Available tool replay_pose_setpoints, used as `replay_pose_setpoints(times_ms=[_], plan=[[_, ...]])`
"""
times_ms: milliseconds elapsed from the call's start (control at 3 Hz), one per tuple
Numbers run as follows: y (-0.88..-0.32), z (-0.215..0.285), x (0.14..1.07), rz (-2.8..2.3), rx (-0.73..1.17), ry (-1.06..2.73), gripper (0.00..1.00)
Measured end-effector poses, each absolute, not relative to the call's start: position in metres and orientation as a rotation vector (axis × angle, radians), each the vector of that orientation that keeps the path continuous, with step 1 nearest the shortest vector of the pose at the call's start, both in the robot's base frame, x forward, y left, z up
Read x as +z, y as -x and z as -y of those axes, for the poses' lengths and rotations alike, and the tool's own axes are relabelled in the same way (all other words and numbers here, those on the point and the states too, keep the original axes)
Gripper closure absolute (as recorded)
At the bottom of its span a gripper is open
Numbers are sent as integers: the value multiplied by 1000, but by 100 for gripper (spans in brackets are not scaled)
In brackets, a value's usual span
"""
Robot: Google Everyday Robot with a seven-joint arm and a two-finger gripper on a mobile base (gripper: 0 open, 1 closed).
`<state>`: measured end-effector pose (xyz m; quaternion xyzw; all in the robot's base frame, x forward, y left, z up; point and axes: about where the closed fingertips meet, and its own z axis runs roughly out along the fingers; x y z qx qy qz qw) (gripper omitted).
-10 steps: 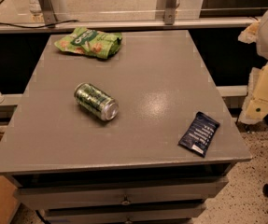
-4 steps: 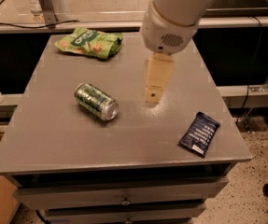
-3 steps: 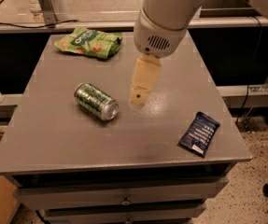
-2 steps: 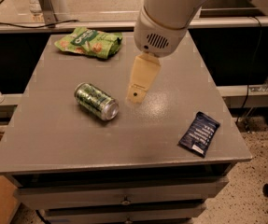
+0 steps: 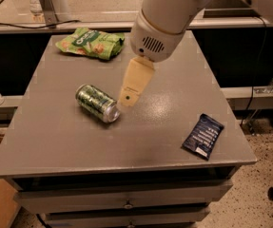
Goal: Place green can upright
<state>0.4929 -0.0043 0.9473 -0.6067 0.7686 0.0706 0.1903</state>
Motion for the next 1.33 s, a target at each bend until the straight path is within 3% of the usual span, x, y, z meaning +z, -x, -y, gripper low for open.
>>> replay_pose_setpoints(times_ms=[667, 1333], plan=[[-499, -64, 934, -2226, 386, 1598, 0], [-516, -107, 896, -2339, 335, 1528, 0]])
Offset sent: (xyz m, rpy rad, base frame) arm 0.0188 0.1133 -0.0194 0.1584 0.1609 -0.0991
